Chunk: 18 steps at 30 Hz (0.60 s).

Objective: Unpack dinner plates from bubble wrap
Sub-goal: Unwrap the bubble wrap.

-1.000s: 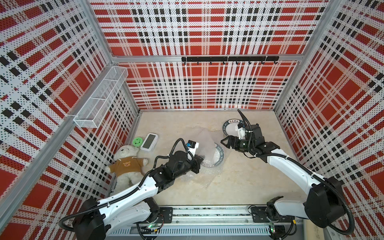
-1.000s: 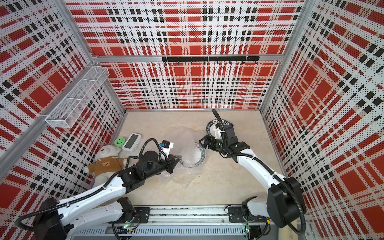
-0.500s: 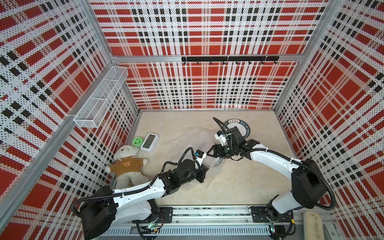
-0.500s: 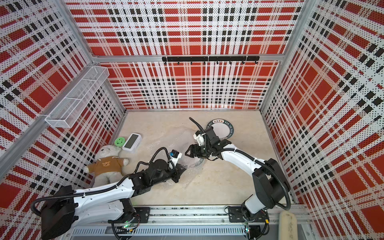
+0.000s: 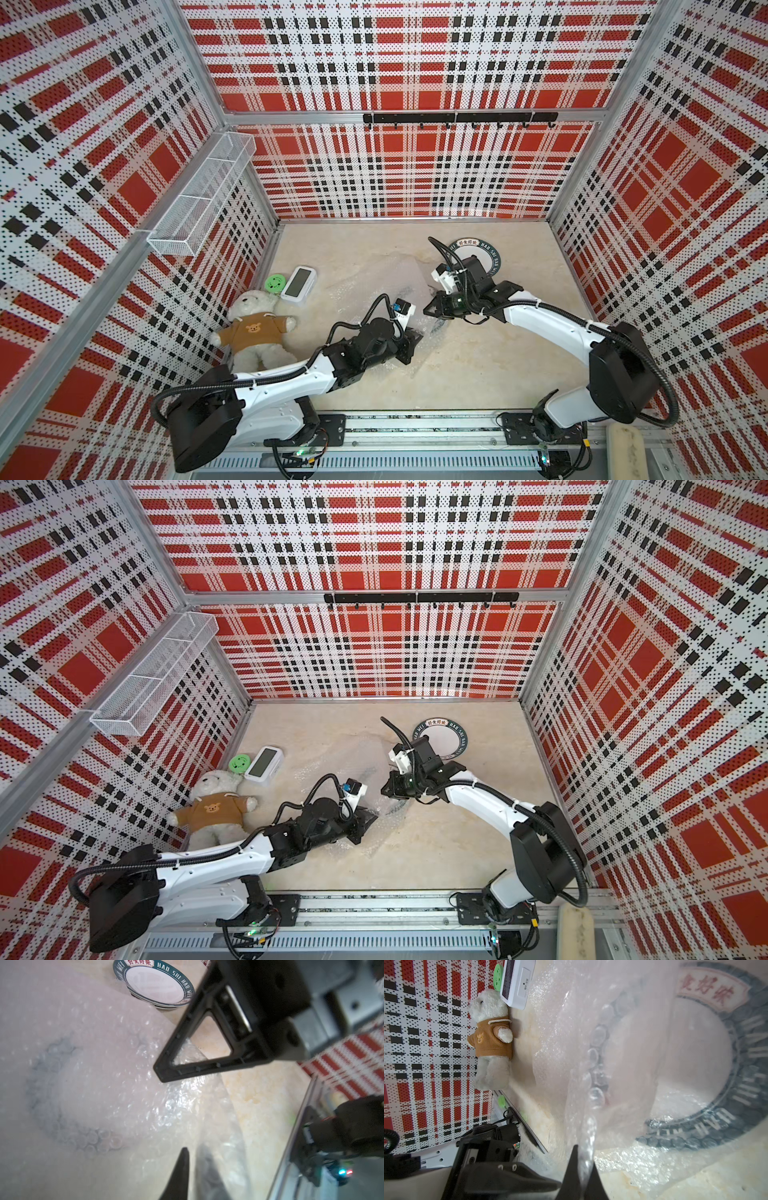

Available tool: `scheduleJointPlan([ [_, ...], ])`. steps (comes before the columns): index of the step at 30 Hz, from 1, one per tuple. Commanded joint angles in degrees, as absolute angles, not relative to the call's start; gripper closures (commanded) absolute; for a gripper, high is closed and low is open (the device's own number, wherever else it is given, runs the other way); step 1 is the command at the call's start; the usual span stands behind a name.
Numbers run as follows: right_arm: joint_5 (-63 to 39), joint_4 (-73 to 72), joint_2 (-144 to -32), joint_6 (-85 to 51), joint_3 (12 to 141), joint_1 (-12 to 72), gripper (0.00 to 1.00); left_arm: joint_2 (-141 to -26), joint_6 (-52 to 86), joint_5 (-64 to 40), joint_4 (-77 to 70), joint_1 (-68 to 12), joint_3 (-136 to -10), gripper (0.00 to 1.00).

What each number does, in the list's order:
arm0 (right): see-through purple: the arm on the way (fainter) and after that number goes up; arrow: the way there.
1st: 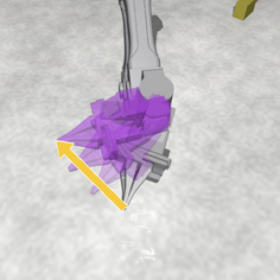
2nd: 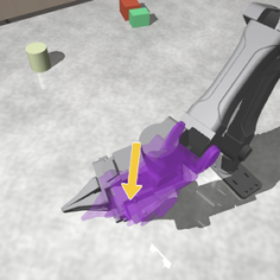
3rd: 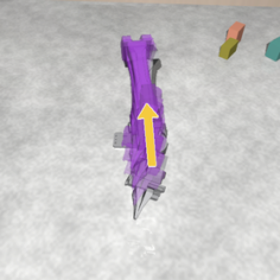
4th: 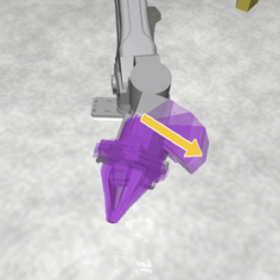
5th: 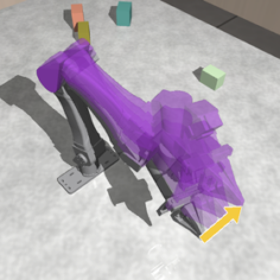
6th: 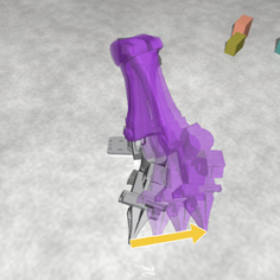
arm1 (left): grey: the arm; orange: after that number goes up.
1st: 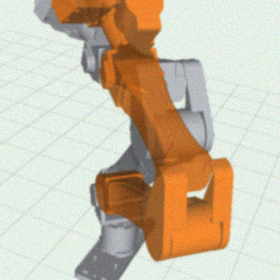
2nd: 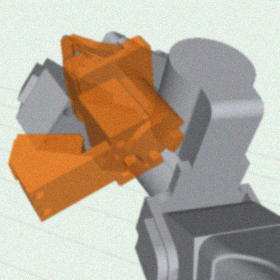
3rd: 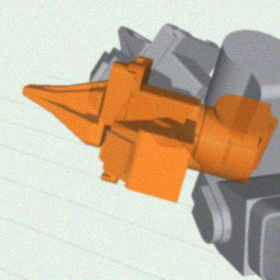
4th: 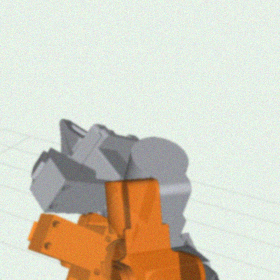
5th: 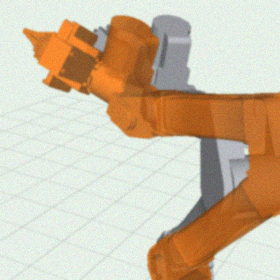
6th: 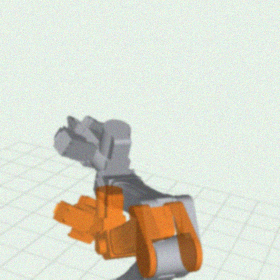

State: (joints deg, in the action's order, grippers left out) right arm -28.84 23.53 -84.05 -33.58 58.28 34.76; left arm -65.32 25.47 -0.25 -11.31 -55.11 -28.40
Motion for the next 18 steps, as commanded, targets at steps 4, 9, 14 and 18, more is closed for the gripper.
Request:
scheduleJointPlan([
  [4, -27.2, 25.8, -75.8, -32.4, 59.2, 29.9, 1.0, -57.4, 25.6, -2.1, -3.2, -54.8, -34.4, 0.19],
  [9, -27.3, 28.1, -70.6, -32.1, 57.2, 24.8, 1.0, -50.9, 24.0, -3.1, 3.6, -53.4, -37.1, 0.01],
  [14, -27.7, 29.1, -64.5, -33.5, 51.4, 17.7, 1.0, -47.1, 24.8, -6.7, 7.4, -48.3, -37.9, 0.01],
  [18, -26.7, 30.1, -59.2, -35.4, 45.3, 10.5, 1.0, -50.8, 28.0, -6.7, 15.6, -43.1, -40.6, 0.01],
])
